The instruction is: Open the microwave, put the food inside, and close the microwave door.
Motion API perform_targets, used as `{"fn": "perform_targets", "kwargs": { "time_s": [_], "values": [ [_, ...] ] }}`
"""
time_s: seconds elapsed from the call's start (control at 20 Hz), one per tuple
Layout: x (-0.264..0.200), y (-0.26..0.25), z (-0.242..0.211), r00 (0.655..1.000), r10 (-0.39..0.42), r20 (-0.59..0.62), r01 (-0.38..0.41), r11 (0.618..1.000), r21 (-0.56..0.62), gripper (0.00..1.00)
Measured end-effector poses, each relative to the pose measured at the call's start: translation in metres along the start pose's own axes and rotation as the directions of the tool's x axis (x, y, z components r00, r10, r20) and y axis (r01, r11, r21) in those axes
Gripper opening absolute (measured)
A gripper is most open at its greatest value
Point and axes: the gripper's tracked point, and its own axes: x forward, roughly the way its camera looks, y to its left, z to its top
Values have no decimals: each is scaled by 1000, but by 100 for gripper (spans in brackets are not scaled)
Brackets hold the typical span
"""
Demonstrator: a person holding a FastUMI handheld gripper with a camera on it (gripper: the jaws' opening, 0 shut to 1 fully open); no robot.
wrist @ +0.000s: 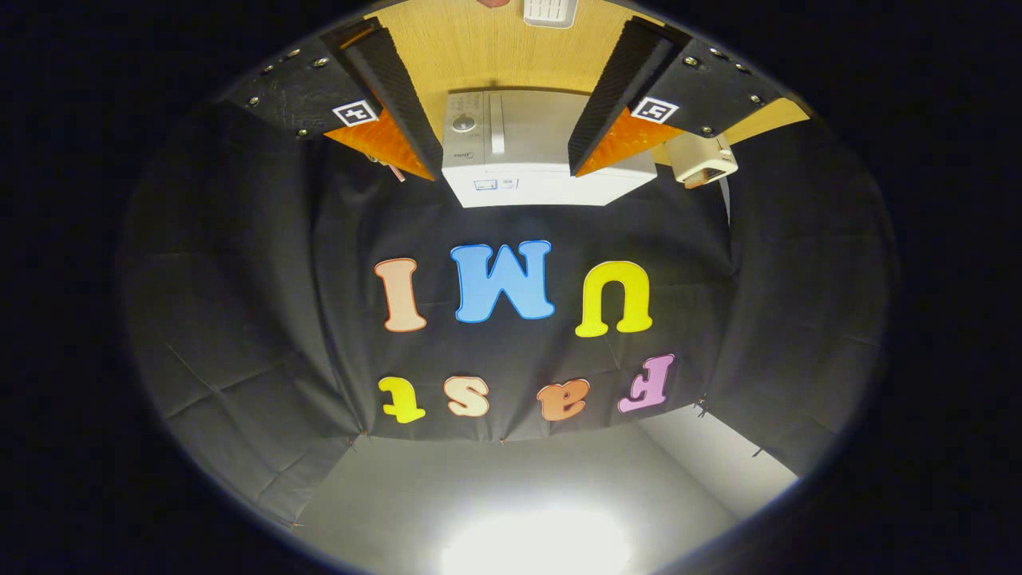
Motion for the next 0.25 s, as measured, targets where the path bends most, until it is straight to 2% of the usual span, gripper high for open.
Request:
{"fn": "perform_targets", "kwargs": {
  "time_s": [0.25],
  "values": [
    [3, -20, -3, 1000, -9, 3, 9, 1000, 9, 99]
  ]
}}
